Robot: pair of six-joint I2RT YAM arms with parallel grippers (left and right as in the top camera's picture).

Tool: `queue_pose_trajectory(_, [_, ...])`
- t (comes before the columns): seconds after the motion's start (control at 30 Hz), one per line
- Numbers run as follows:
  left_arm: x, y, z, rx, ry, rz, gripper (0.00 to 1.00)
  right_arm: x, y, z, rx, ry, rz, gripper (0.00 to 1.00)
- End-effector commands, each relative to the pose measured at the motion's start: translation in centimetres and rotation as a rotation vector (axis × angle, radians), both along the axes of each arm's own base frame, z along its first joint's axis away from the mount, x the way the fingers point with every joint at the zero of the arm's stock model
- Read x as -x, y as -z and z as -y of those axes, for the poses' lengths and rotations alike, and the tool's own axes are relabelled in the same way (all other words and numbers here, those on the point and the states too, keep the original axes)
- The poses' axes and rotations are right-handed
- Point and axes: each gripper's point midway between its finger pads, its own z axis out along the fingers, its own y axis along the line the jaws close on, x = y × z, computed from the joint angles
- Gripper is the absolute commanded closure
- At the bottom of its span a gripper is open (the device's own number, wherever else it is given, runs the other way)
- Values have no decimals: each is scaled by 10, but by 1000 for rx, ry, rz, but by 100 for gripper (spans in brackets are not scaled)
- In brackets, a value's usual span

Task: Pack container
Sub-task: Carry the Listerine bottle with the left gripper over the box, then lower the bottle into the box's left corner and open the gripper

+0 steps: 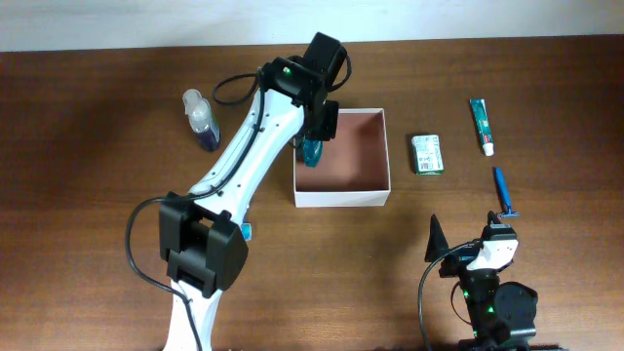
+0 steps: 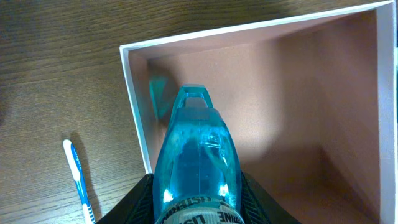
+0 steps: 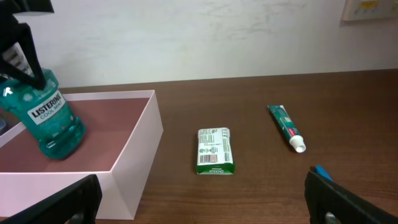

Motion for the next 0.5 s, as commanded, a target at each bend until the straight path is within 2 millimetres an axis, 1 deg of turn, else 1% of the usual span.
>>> queue_pose_trajectory(0.0, [-7, -12, -2, 9, -20, 39, 98, 0, 2, 0, -2, -4, 2, 1])
queue_pose_trajectory(0.47, [-14, -4, -15, -1, -53, 26, 97, 0, 2, -1, -2, -5, 2, 1])
